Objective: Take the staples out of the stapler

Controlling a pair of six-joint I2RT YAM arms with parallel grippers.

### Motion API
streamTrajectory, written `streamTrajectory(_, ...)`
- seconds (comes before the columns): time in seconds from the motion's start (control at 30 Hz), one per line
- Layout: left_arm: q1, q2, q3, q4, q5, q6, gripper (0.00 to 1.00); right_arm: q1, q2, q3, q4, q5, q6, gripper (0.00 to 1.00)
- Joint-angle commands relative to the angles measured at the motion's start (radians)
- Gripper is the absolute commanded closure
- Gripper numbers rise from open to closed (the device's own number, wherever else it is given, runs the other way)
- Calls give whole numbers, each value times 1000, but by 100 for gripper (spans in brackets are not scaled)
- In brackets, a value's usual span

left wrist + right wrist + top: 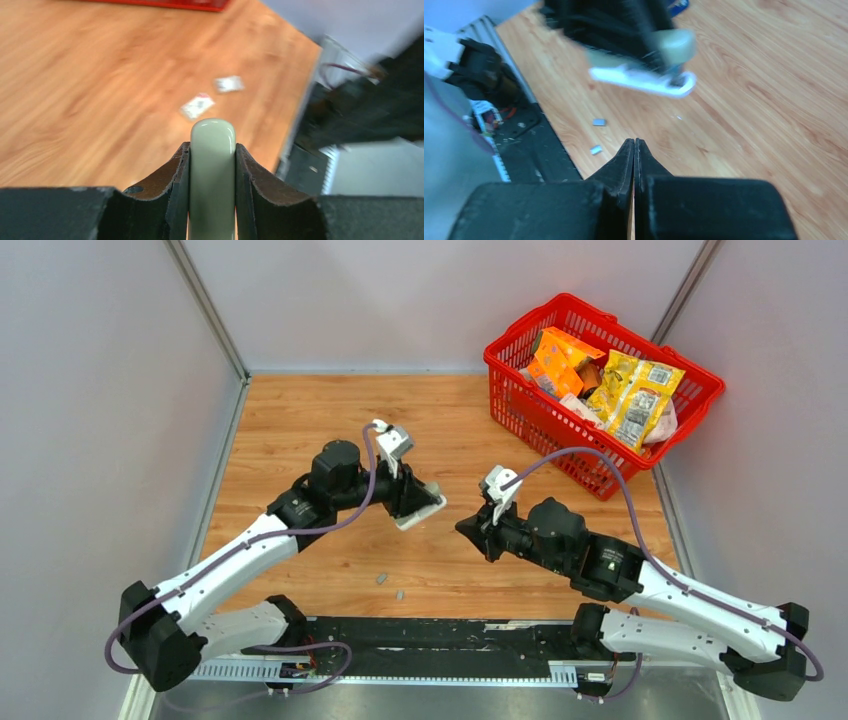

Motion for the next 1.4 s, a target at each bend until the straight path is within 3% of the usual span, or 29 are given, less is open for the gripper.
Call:
streamTrajectory(0.0,116,32,-5,110,-147,-12,100,21,-30,-12,99,-55,57,100)
streamTrajectory(0.17,167,85,-9,137,-248,-29,100,21,-31,-44,118,-55,79,100)
streamTrajectory(0.5,251,216,34,94,-590,-55,100,19,-20,-75,141,-69,109,100)
streamTrajectory(1.07,422,578,143,140,-639,-60,100,21,30,-107,204,-138,129,100)
streamTrajectory(1.23,429,650,155,164,-647,-54,91,19,45,-106,210,-141,129,100)
streamTrajectory(1.37,434,678,167,166,-670,-40,73,21,53,-109,213,-141,129,100)
